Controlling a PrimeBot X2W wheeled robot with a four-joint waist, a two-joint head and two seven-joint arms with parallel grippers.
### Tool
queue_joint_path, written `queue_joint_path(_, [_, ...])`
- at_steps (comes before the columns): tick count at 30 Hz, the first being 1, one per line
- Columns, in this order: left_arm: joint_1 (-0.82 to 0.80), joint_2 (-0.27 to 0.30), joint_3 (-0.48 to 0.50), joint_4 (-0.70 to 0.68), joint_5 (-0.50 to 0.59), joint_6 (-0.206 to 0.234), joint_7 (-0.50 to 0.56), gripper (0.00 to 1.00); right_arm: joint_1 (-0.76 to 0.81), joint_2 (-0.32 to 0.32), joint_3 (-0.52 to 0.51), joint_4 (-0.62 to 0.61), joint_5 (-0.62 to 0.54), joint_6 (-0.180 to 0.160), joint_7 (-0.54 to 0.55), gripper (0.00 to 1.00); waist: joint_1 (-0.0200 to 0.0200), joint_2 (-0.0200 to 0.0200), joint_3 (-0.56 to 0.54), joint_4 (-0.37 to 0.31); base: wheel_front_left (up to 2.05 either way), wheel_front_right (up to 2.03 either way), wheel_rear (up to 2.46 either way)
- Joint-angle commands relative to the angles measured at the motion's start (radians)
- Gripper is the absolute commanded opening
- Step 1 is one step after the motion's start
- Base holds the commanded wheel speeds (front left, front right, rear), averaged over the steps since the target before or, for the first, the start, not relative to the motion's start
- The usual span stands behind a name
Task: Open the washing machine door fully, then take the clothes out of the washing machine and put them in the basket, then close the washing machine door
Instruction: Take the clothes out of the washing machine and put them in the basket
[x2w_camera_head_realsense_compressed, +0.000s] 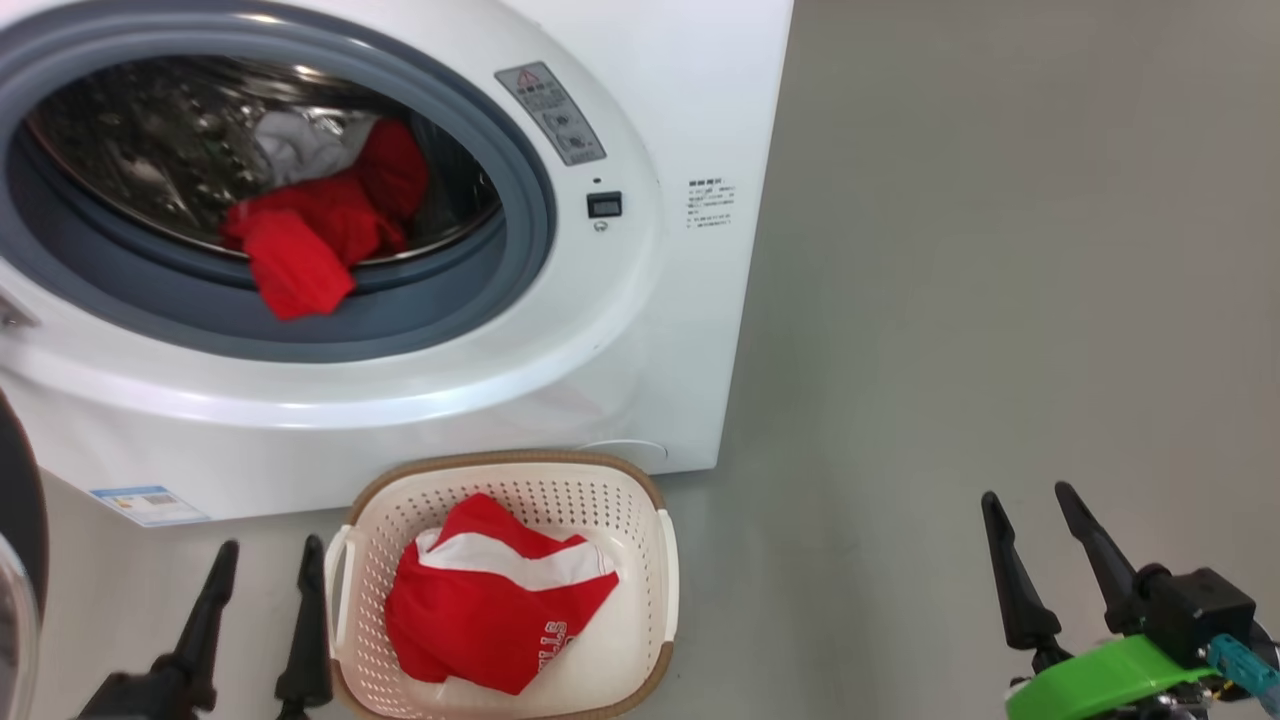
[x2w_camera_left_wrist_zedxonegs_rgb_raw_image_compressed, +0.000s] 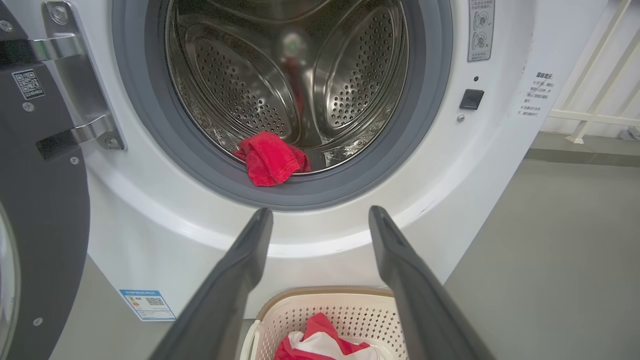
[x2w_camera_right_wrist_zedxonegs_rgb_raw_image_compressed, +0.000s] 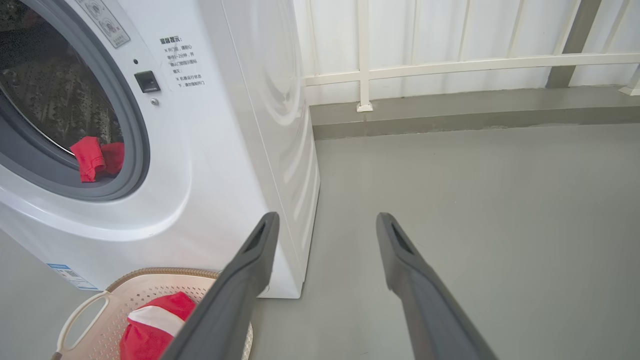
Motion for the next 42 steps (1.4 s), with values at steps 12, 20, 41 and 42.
queue_joint_path(12, [0.053, 0.007, 0.05, -0.086, 0.012, -0.006, -0.005, 1.0, 0.022, -0.013, -0.004, -0.036, 0.004, 0.006, -0.006, 1.0, 0.0, 0.0, -0.018, 0.014, 0.0, 0.0, 0.0])
queue_joint_path(20, [0.035, 0.006, 0.039, -0.086, 0.01, -0.006, -0.005, 1.0, 0.006, -0.009, 0.003, -0.035, 0.003, 0.006, -0.006, 1.0, 0.0, 0.0, 0.0, 0.012, 0.0, 0.0, 0.0])
queue_joint_path(41, [-0.561, 0.082, 0.065, 0.245, 0.062, -0.006, -0.005, 1.0, -0.161, 0.012, 0.046, -0.056, -0.005, 0.006, -0.006, 1.0, 0.0, 0.0, 0.299, -0.046, 0.0, 0.0, 0.0])
queue_joint_path(42, [-0.587, 0.093, 0.067, 0.272, 0.067, -0.006, -0.005, 1.0, -0.167, 0.013, 0.049, -0.055, -0.004, 0.006, -0.006, 1.0, 0.0, 0.0, 0.31, -0.055, 0.0, 0.0, 0.0])
